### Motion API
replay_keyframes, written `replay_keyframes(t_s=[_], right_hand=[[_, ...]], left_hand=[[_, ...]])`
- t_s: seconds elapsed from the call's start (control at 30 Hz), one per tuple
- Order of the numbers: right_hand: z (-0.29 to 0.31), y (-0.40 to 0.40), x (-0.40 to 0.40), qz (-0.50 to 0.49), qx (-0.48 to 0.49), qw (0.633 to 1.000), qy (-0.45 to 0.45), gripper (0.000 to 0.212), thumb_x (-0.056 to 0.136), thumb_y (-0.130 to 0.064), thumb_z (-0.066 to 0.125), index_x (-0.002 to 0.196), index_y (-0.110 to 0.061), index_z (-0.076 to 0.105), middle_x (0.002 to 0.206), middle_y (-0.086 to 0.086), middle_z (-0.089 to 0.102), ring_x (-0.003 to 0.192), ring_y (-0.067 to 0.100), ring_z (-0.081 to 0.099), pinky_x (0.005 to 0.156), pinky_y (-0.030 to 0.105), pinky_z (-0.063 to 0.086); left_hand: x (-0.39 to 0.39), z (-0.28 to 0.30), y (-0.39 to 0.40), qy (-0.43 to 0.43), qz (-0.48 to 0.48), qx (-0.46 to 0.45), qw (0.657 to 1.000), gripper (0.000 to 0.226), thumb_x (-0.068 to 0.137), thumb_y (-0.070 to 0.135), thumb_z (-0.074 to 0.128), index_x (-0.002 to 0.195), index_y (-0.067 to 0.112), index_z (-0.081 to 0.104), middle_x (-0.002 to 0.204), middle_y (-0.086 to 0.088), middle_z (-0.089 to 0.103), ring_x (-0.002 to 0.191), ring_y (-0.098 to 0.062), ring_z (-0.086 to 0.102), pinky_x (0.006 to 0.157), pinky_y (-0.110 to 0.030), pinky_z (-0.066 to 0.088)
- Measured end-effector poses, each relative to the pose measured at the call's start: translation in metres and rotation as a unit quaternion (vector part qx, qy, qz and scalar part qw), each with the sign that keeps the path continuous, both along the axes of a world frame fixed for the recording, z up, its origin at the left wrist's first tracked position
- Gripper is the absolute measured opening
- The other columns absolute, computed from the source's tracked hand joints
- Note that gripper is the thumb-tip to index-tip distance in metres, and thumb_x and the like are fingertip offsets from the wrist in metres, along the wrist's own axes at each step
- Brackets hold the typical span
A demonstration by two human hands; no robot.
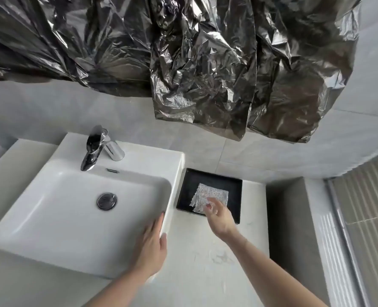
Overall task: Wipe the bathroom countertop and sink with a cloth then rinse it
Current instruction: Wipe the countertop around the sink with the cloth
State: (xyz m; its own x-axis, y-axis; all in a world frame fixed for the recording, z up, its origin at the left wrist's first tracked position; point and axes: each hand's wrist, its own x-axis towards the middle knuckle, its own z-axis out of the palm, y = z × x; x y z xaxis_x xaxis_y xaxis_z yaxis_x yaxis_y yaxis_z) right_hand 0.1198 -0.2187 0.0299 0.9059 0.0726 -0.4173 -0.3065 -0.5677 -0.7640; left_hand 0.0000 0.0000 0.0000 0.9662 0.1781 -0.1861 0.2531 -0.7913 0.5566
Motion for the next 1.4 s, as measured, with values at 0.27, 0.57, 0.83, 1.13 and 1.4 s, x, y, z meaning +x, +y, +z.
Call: replay_keyframes(t_s=[0.27,0.57,0.83,1.13,1.4], right_hand=[[-0.045,0.009,0.05,0.104,-0.189,0.976,-0.022,0.058,0.1,-0.039,0.045,0.156,-0.026,0.036,0.168,0.005,0.027,0.154,0.031,0.023,0.122,0.046,0.029],[-0.066,0.004,0.096,0.18,-0.364,0.913,-0.046,0.055,0.093,-0.031,0.061,0.146,-0.024,0.048,0.137,0.005,0.052,0.13,0.031,0.044,0.111,0.044,0.035],[-0.021,-0.003,0.065,0.136,-0.188,0.968,-0.091,0.003,0.088,-0.022,0.054,0.086,-0.021,0.056,0.09,-0.005,0.055,0.081,0.026,0.059,0.067,0.035,0.046],[0.037,-0.062,-0.066,-0.075,0.157,0.985,0.012,0.02,0.094,-0.004,0.057,0.108,-0.016,0.065,0.102,0.002,0.078,0.097,0.014,0.076,0.088,0.034,0.06],[-0.047,-0.114,-0.177,-0.235,-0.093,0.96,0.12,0.051,0.089,-0.022,0.064,0.136,-0.014,0.047,0.132,0.01,0.061,0.111,0.031,0.063,0.094,0.046,0.056]], left_hand=[[-0.001,-0.003,-0.009,-0.119,0.043,-0.015,0.992,0.056,0.095,0.027,0.039,0.147,0.009,0.051,0.136,-0.004,0.06,0.123,-0.016,0.048,0.107,-0.025,0.031],[-0.003,-0.009,-0.005,-0.068,0.045,0.011,0.997,0.062,0.094,0.017,0.055,0.154,0.024,0.04,0.141,0.006,0.056,0.121,-0.022,0.058,0.098,-0.037,0.053],[-0.001,-0.005,-0.007,-0.06,0.039,0.037,0.997,0.067,0.09,0.014,0.059,0.154,0.025,0.039,0.133,0.006,0.061,0.111,-0.024,0.062,0.093,-0.044,0.053],[-0.004,0.012,-0.009,0.011,0.04,0.041,0.998,0.063,0.099,0.018,0.052,0.158,0.024,0.031,0.146,0.0,0.057,0.122,-0.028,0.06,0.102,-0.041,0.045],[-0.109,0.072,-0.001,-0.112,0.004,-0.029,0.993,0.047,0.086,0.012,0.064,0.128,0.034,0.059,0.125,0.026,0.056,0.115,0.0,0.054,0.099,-0.025,0.041]])
